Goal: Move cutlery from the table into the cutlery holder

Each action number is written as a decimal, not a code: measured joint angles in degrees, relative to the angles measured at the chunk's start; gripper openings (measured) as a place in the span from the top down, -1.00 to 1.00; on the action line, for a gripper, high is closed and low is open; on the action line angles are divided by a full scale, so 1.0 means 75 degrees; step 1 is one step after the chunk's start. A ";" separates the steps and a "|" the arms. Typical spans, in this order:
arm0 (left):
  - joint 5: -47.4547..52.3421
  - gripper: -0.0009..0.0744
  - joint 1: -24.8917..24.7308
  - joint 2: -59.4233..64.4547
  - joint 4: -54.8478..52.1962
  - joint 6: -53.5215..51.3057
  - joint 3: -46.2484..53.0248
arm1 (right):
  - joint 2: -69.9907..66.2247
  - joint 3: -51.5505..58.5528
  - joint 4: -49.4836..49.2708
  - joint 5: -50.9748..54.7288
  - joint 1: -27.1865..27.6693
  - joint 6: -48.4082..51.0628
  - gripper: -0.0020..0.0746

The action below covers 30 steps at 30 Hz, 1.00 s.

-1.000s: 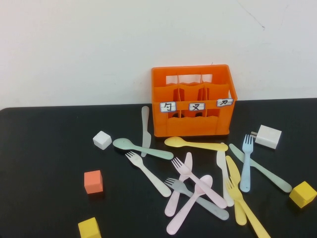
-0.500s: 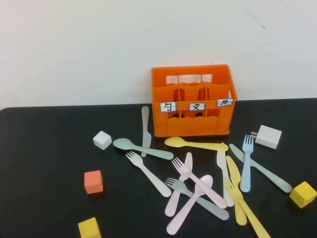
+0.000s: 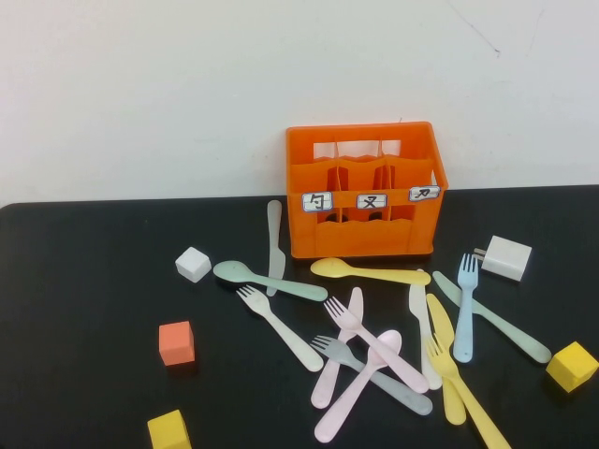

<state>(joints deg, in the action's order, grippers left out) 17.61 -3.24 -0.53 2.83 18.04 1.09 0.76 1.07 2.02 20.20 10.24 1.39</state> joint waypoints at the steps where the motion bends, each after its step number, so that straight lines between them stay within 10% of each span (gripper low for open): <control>1: 0.0000 0.98 0.0000 0.0000 0.0000 0.0000 0.0000 | 0.0000 0.0000 0.0013 0.0000 0.0000 0.0035 0.95; 30: 0.0000 0.98 0.0000 0.0000 0.0000 -0.0015 0.0000 | 0.0000 -0.0016 0.0189 0.0035 -0.0600 0.0368 0.95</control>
<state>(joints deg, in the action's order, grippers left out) 17.61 -3.24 -0.53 2.83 17.93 1.09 0.76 0.95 3.44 20.46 5.74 4.15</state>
